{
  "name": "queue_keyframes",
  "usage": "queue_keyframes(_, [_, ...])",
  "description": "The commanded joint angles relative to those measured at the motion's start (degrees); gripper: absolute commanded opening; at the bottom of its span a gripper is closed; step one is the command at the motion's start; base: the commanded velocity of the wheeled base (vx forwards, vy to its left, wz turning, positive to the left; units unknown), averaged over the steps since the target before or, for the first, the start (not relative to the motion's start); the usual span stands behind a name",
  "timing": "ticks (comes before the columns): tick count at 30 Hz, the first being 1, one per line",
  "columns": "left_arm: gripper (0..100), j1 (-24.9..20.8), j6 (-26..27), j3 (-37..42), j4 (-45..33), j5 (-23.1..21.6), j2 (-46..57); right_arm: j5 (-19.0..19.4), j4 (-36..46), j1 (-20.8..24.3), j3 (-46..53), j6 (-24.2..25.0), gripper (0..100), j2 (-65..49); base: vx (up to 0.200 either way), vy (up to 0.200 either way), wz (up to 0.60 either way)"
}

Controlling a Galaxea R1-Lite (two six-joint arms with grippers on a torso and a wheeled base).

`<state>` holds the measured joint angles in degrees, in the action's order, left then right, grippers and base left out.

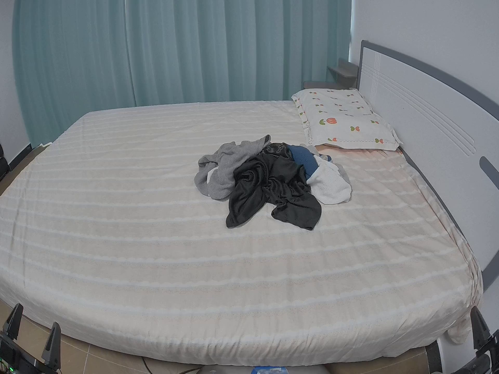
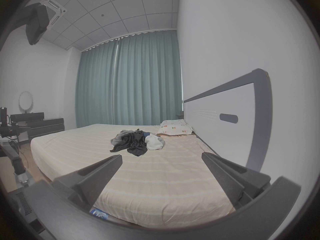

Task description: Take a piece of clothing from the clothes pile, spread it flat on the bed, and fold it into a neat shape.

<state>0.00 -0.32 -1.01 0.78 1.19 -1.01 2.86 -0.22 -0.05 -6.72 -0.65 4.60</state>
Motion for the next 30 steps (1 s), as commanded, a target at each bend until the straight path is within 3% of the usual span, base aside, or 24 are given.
queue_keyframes(1, [100, 0.0, 0.0, 1.0, 0.0, 0.0, 1.0, 5.2, -1.8, 0.8, -8.0, -0.9, 100, 25.9, 0.000, 0.000, 0.00])
queue_keyframes(7, [100, 0.0, 0.0, 1.0, 0.0, 0.0, 1.0, 5.2, -9.0, 1.4, -12.5, 1.0, 100, 50.5, 0.000, 0.000, 0.00])
queue_keyframes(9, [100, 0.0, 0.0, 1.0, 0.0, 0.0, 1.0, 5.2, -9.0, 1.4, -12.5, 1.0, 100, 50.5, 0.000, 0.000, 0.00])
queue_keyframes(10, [100, 0.0, 0.0, 1.0, 0.0, 0.0, 1.0, 5.3, -11.9, 1.4, -17.8, 3.3, 100, 64.6, 0.000, 0.000, 0.00])
queue_keyframes(13, [100, 0.0, 0.0, 1.0, 0.0, 0.0, 1.0, 5.0, -15.9, 3.7, -23.4, 8.6, 100, 77.3, 0.000, 0.000, 0.00])
queue_keyframes(18, [100, 0.0, 0.0, 1.0, 0.0, 0.0, 1.0, 0.7, -22.2, 9.5, -34.4, 19.1, 100, 95.5, 0.000, 0.000, 0.00])
queue_keyframes(24, [100, 0.0, 0.0, 1.0, 0.0, 0.0, 1.0, -4.1, -21.9, 12.0, -49.1, 23.1, 100, 112.6, 0.000, 0.000, 0.00])
queue_keyframes(30, [100, 0.0, 0.0, 1.0, 0.0, 0.0, 1.0, -8.8, -19.5, 14.6, -64.4, 31.3, 100, 125.8, 0.000, 0.000, 0.00])
